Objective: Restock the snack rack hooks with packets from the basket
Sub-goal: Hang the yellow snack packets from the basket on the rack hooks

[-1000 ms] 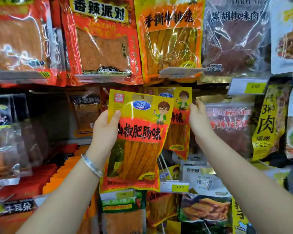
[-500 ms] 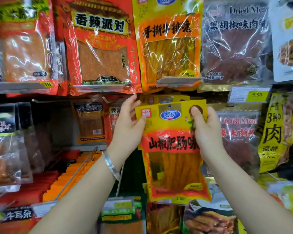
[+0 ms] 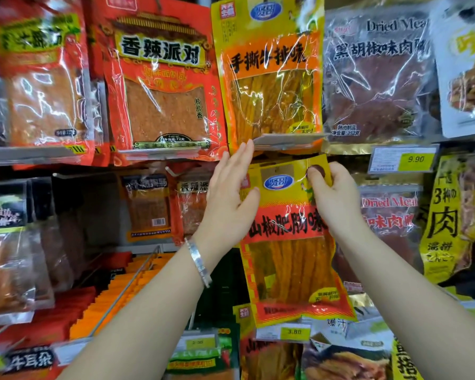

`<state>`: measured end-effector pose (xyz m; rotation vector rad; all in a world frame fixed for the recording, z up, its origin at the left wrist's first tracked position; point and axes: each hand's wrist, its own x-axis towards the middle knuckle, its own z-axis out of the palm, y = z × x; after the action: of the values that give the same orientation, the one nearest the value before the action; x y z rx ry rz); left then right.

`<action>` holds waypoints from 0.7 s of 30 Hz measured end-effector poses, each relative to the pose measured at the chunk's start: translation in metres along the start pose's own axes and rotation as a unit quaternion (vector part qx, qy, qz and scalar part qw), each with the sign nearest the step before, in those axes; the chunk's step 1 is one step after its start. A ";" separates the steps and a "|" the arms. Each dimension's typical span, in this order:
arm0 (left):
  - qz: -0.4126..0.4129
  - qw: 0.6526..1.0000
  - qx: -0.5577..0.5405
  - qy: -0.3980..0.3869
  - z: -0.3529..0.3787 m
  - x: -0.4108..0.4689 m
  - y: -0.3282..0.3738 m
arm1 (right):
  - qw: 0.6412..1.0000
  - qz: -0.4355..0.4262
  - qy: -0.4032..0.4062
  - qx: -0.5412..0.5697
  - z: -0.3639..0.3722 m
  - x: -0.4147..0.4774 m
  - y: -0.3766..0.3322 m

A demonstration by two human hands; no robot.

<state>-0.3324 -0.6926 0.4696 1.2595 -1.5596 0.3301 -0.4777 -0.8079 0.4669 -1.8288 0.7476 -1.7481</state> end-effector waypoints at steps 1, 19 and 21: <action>-0.002 1.000 -0.005 -0.003 0.000 0.000 0.000 | 1.000 0.005 -0.001 0.004 -0.001 -0.001 0.004; 0.029 0.996 0.087 0.019 0.005 0.000 -0.013 | 1.000 -0.010 0.014 0.016 -0.003 0.007 -0.004; 0.008 0.994 0.108 0.008 0.010 -0.004 -0.025 | 1.000 -0.001 0.004 0.013 -0.001 0.010 -0.001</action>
<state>-0.3177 -0.7078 0.4529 1.4060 -1.5534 0.5289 -0.4780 -0.8141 0.4749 -1.8073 0.7227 -1.7604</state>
